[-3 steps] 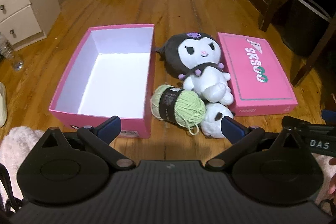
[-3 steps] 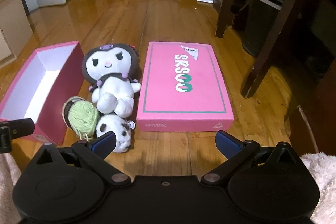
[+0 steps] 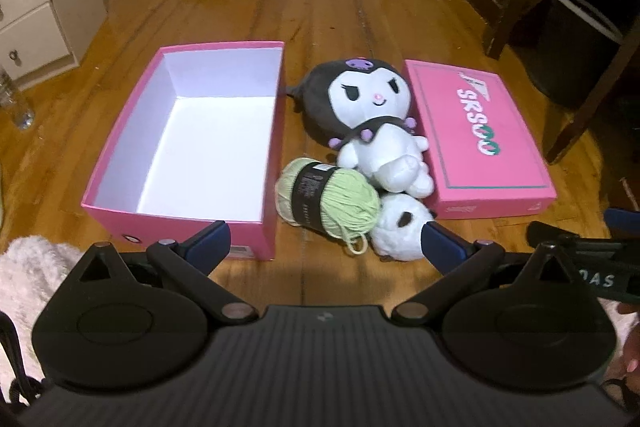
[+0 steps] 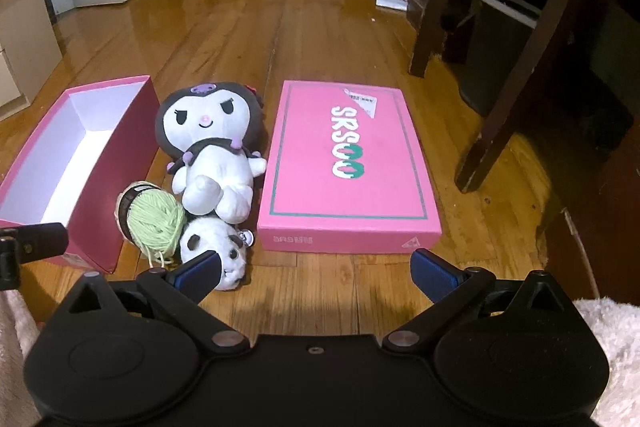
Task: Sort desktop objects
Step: 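Move the right tool toward the green yarn skein beside the plush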
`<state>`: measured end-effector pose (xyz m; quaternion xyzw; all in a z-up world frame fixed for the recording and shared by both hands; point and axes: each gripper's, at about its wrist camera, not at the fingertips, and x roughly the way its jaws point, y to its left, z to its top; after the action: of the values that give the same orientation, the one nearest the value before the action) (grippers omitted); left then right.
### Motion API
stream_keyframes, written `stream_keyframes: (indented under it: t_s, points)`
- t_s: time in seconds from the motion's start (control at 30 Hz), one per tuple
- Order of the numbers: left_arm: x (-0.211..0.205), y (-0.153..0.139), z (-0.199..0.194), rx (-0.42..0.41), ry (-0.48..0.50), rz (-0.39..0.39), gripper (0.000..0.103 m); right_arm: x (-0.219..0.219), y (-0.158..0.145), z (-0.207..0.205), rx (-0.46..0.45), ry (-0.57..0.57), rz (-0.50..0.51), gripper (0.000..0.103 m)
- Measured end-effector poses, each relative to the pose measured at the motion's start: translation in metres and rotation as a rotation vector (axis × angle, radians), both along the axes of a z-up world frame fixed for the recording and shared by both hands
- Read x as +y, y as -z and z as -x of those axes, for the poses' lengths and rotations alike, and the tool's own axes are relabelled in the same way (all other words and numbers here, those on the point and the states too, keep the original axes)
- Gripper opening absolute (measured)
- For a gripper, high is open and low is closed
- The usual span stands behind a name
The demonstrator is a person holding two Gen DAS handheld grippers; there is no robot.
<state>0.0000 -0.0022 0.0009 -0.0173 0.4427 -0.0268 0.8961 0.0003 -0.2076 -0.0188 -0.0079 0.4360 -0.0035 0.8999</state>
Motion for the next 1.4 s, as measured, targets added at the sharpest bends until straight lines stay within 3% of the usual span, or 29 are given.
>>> stream_keyframes:
  t_s: [0.17, 0.23, 0.47, 0.63, 0.73, 1.4]
  points:
    - [-0.003, -0.001, 0.0, -0.011, 0.043, 0.001, 0.103, -0.013, 0.0, 0.006, -0.031, -0.014, -0.022, 0.102]
    - [-0.004, -0.002, 0.0, -0.015, 0.06, 0.001, 0.103, -0.005, -0.006, -0.001, 0.012, 0.011, -0.009, 0.102]
    - [-0.001, -0.004, 0.003, -0.024, 0.061, 0.012, 0.103, 0.011, -0.008, -0.001, 0.012, 0.022, 0.004, 0.102]
    - [0.0, -0.01, 0.008, -0.055, 0.095, 0.061, 0.103, 0.01, -0.011, 0.001, 0.008, 0.012, -0.012, 0.101]
    - [-0.001, -0.015, 0.01, -0.076, 0.086, 0.035, 0.103, 0.01, -0.012, 0.002, 0.007, 0.002, -0.022, 0.1]
    - [0.004, -0.008, 0.005, -0.043, 0.078, 0.038, 0.103, 0.019, -0.013, 0.003, 0.004, -0.009, 0.041, 0.1]
